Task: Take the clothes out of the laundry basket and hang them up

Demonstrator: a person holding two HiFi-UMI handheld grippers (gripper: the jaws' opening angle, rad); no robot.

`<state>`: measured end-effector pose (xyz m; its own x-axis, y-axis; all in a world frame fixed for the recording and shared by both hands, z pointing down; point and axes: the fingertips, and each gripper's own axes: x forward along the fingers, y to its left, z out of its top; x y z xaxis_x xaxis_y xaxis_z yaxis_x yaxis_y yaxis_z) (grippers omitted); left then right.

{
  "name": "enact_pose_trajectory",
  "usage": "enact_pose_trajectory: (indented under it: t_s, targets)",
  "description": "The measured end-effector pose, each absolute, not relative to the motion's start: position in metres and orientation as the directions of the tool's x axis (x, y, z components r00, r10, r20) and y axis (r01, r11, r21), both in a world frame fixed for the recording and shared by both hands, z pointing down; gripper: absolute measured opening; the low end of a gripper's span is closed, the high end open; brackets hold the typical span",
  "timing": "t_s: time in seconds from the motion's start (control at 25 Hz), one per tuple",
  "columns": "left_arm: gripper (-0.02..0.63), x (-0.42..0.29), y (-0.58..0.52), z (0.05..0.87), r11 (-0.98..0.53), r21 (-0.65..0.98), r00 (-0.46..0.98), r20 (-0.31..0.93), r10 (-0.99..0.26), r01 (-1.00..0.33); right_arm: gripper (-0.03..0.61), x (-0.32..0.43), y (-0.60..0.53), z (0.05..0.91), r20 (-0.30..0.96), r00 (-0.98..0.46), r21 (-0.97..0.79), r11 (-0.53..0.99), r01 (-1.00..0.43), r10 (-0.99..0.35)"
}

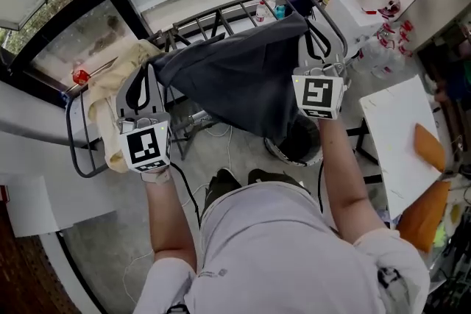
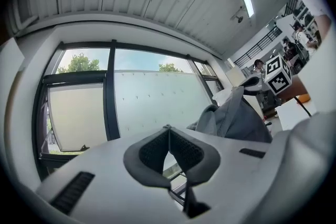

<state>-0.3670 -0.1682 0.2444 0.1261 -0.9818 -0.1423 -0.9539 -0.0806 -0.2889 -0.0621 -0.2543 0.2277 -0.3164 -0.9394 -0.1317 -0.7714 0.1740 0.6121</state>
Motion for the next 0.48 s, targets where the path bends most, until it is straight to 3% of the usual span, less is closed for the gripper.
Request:
enact_pose_trajectory:
  t_s: [0.48]
  targets:
    - [0.005,-0.423,-0.273,0.19,-0.075,-0.337,0.154,-0.214,-0.965,-0.939,0.018,-0.121,-0.354,0.161,-0.203,-0.3,0.607,0.12,-0.786,-0.932]
